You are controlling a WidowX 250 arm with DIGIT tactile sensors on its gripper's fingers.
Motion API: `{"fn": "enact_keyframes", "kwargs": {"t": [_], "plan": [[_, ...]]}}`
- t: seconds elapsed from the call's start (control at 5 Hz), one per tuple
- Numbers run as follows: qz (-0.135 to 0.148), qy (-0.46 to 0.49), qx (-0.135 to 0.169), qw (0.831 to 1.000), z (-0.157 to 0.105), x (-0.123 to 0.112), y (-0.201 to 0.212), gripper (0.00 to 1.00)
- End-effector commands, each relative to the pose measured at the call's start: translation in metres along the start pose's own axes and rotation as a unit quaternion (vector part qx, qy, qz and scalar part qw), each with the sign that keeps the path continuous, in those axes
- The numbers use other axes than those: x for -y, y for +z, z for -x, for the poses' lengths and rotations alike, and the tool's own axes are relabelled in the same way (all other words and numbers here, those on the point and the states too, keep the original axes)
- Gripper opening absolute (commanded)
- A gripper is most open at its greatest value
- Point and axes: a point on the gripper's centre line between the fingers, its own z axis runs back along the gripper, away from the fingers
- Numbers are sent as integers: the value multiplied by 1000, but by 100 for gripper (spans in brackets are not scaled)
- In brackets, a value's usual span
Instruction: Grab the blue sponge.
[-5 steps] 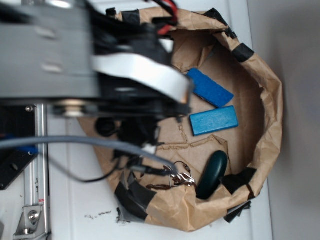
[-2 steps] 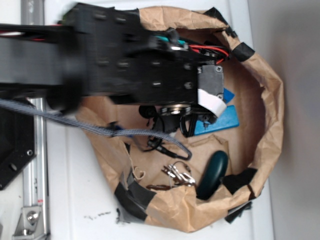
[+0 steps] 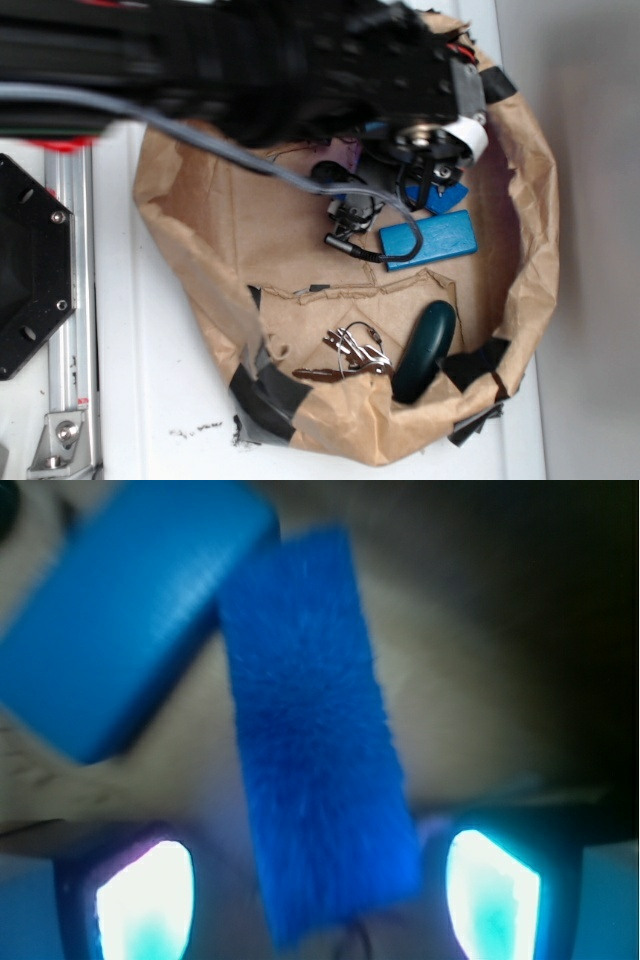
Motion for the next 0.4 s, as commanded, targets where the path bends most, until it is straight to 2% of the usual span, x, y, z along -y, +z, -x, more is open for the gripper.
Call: {"fn": "enact_keyframes", "kwargs": {"t": [0.0,0.2], "plan": [[-51,20,-13,998,-18,-8,1,0],[-80,43,-19,996,-15,-9,10,0]]}}
